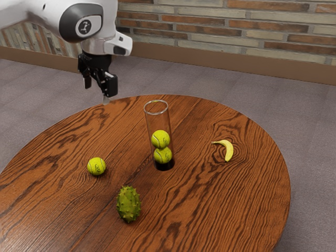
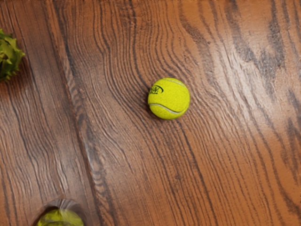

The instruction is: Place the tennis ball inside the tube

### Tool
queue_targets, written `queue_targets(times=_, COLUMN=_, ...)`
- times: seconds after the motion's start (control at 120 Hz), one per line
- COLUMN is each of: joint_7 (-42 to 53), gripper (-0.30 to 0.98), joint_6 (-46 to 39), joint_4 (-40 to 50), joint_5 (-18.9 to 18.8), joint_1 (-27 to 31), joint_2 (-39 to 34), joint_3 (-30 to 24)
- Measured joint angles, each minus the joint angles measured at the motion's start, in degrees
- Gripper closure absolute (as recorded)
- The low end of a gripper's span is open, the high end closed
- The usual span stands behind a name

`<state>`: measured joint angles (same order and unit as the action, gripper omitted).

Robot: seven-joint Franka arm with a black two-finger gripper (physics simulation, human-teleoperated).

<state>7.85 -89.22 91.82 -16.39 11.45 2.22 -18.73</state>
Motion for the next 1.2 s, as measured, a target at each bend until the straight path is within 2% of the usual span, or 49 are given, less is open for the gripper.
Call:
queue_targets(times=0.083, joint_7=1.4, gripper=0.00, joint_6=0.0, joint_4=0.6, joint_5=-0.1, joint_1=0.7, joint_2=0.1, joint_3=0.2)
queue_targets(times=0.233, joint_7=3.4, gripper=0.00, joint_6=-1.6, joint_4=7.5, joint_5=0.0, joint_1=1.6, joint_2=0.7, joint_3=0.2)
queue_targets(times=0.383, joint_7=4.7, gripper=0.00, joint_6=-3.0, joint_4=10.9, joint_5=1.4, joint_1=3.1, joint_2=4.4, joint_3=0.2)
queue_targets(times=0.558, joint_7=5.5, gripper=0.00, joint_6=-10.8, joint_4=16.6, joint_5=2.9, joint_1=6.7, joint_2=6.5, joint_3=0.2)
queue_targets(times=0.742, joint_7=6.1, gripper=0.00, joint_6=-20.0, joint_4=17.4, joint_5=3.3, joint_1=9.6, joint_2=11.2, joint_3=0.3)
queue_targets(times=0.908, joint_7=6.5, gripper=0.00, joint_6=-24.9, joint_4=17.7, joint_5=3.2, joint_1=13.2, joint_2=15.8, joint_3=0.3)
queue_targets(times=1.2, joint_7=7.0, gripper=0.00, joint_6=-33.3, joint_4=17.0, joint_5=2.9, joint_1=16.1, joint_2=22.5, joint_3=0.3)
